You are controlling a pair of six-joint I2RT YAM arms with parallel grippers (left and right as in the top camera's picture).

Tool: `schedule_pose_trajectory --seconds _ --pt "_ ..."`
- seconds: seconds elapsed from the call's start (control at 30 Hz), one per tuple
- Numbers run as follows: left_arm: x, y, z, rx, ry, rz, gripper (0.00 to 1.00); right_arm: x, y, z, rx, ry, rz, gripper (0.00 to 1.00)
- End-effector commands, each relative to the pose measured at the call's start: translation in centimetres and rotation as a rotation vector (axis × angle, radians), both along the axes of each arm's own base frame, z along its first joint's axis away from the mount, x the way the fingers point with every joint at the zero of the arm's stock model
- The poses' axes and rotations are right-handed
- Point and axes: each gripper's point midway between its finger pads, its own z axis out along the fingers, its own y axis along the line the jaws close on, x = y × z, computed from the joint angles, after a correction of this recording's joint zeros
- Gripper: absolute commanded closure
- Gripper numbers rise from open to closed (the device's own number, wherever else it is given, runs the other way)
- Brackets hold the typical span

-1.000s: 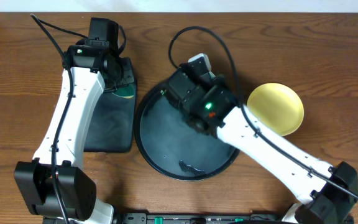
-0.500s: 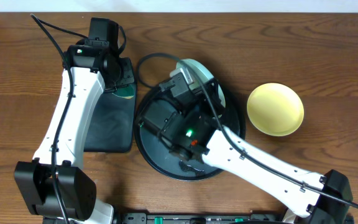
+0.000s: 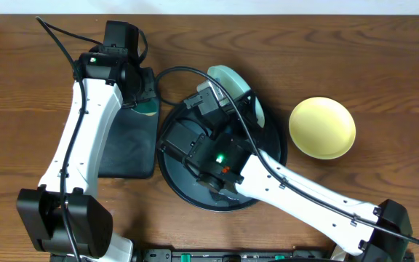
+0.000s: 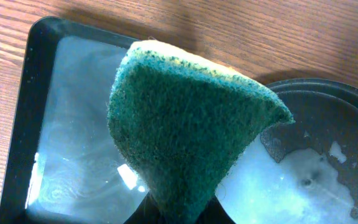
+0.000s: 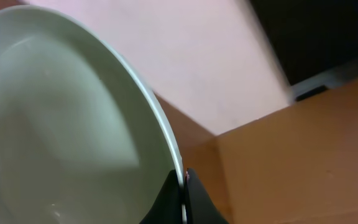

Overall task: Clean dirty plates on tray and stack at the side
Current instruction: 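Carry the pale green plate right and stack it on the yellow plate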

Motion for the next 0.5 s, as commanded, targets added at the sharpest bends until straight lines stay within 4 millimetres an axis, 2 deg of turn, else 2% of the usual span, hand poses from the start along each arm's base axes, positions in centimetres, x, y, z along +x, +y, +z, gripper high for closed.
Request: schedule_pose_trajectory --seconds 0.0,0.1,0.2,0.33,0.47 --pt "-0.2 0.4 -0.3 0.011 0.010 0.015 0.92 0.4 -0.5 -2.4 0.182 0.150 0.000 0.99" --pt "-0.2 0.4 -0.3 0.011 0.010 0.015 0.92 0.6 -0.2 -5.9 0.338 0.358 0.010 0.99" --pt "-0.2 0.4 -0.3 0.011 0.010 0.015 0.92 0.8 0.2 -8.0 0.491 0.514 0.020 0.99" --pt "-0.2 0.4 -0.3 0.011 0.010 0.015 0.92 1.8 0.1 -8.7 0.641 0.618 0.049 0.99" --pt "-0.2 0.5 -0.3 0.011 0.011 0.015 0.92 3.0 -1.1 -7.9 0.807 0.688 0.089 0.99"
